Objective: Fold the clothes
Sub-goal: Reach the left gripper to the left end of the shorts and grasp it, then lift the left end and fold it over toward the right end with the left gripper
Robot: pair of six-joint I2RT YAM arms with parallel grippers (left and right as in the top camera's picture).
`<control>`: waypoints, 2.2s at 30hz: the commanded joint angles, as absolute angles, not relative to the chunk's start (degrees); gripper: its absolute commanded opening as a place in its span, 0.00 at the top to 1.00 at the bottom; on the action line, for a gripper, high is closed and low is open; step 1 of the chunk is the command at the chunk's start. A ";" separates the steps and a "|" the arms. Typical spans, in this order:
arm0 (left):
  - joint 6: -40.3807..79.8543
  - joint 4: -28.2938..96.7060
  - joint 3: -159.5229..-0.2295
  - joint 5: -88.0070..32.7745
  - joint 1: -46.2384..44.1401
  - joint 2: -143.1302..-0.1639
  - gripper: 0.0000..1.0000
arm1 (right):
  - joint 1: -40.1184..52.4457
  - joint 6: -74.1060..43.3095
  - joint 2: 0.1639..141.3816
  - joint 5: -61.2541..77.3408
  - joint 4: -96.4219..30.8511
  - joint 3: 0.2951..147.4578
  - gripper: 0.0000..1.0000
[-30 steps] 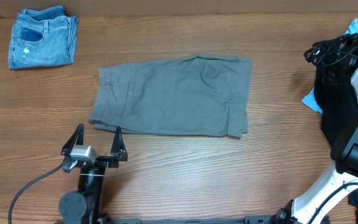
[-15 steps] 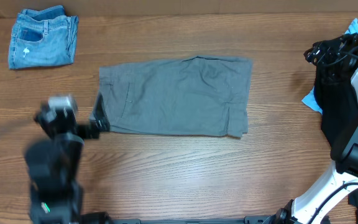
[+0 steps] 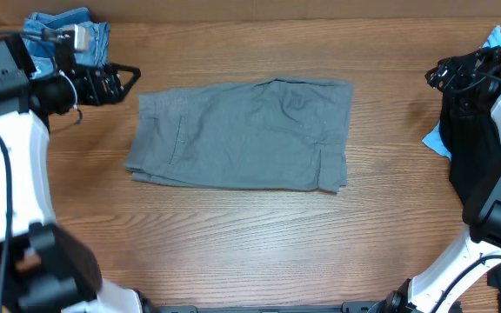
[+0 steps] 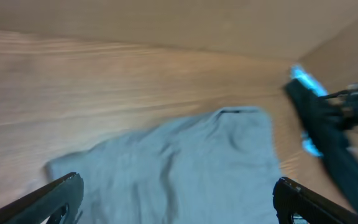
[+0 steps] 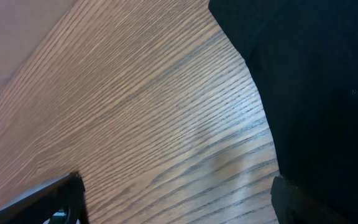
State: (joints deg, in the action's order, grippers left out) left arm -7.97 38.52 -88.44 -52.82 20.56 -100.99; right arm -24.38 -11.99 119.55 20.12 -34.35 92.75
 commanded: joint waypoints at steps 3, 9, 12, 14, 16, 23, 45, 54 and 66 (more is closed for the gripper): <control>-10.26 38.22 -90.26 -60.14 20.99 -110.00 0.00 | -24.34 -12.03 119.59 20.01 -34.11 94.04 0.00; -8.19 40.53 -90.26 -40.21 20.03 -114.93 0.00 | -24.34 -12.03 119.59 20.01 -34.11 94.04 0.00; -13.13 40.40 -90.21 -38.96 19.94 -116.92 0.00 | -24.34 -12.03 119.59 20.01 -34.11 94.04 0.00; -13.96 39.64 -90.21 -38.98 20.21 -118.61 0.00 | -24.34 -12.03 119.59 20.01 -34.11 94.04 0.00; -13.87 39.18 -90.21 -39.75 20.47 -120.46 0.00 | -24.34 -12.03 119.59 20.01 -34.11 94.04 0.00; -14.09 39.42 -90.21 -42.57 20.64 -126.67 0.00 | -24.34 -12.03 119.59 20.01 -34.11 94.04 0.00; -21.39 51.48 -90.15 -44.42 18.61 -133.16 0.29 | -24.34 -12.03 119.59 20.01 -34.11 94.04 0.00; -17.69 51.81 -90.26 -41.23 18.92 -133.16 0.96 | -24.34 -12.03 119.59 20.01 -34.11 94.04 0.00; -9.93 63.83 -105.56 -31.03 22.94 -133.08 0.96 | -24.34 -12.03 119.59 20.01 -34.11 94.04 0.00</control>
State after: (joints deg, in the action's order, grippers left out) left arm -13.78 61.10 -98.56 -38.26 20.67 -132.53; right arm -24.38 -11.97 119.55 20.10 -34.35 92.75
